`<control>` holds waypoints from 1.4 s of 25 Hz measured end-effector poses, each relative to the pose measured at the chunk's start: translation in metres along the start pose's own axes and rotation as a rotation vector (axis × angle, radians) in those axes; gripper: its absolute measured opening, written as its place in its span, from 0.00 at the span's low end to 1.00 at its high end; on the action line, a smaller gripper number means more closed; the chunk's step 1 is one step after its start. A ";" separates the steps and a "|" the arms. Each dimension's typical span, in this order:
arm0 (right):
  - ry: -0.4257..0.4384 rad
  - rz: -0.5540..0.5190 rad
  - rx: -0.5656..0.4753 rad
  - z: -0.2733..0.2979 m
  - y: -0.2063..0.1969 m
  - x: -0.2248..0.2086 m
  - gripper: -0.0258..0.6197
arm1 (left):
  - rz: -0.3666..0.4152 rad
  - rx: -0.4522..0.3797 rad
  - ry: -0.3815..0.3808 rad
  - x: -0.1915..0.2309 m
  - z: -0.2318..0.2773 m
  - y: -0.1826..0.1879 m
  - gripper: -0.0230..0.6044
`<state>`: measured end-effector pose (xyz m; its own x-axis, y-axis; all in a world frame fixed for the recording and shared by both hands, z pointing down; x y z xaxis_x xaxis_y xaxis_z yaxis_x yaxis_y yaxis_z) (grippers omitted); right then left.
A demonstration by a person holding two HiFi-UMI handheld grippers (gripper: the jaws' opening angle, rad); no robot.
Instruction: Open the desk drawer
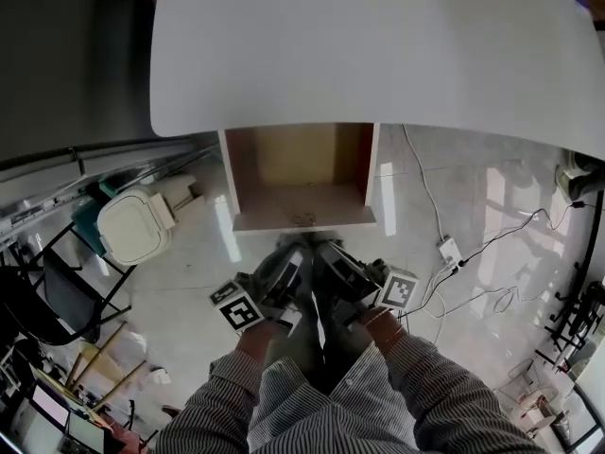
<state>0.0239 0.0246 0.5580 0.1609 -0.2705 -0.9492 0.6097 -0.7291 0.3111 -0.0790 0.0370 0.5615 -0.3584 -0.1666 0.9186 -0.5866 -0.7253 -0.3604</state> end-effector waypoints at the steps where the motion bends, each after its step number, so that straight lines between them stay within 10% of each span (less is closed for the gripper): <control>1: 0.020 -0.016 0.001 0.002 0.002 0.010 0.07 | 0.019 0.007 -0.015 -0.009 0.002 0.005 0.08; 11: 0.082 -0.261 -0.045 0.027 0.025 0.116 0.06 | 0.262 0.030 -0.125 -0.082 0.014 0.066 0.08; 21: 0.017 -0.472 0.061 0.035 0.025 0.184 0.07 | 0.312 0.063 -0.326 -0.158 0.032 0.119 0.07; 35: 0.071 -0.732 0.245 0.063 0.013 0.297 0.07 | 0.591 -0.026 -0.283 -0.237 0.039 0.182 0.07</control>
<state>0.0309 -0.1053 0.2829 -0.1624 0.3686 -0.9153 0.3922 -0.8270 -0.4027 -0.0728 -0.0812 0.2848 -0.4229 -0.7041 0.5705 -0.3680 -0.4418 -0.8181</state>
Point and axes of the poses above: the fingertips, and each gripper's own axes: z forward along the fingers, x to its left, y out of its top, the point moved 4 cm from there along -z, backward along the fingers, and after that the axes turned 13 degrees about z, right-handed, at the moved point
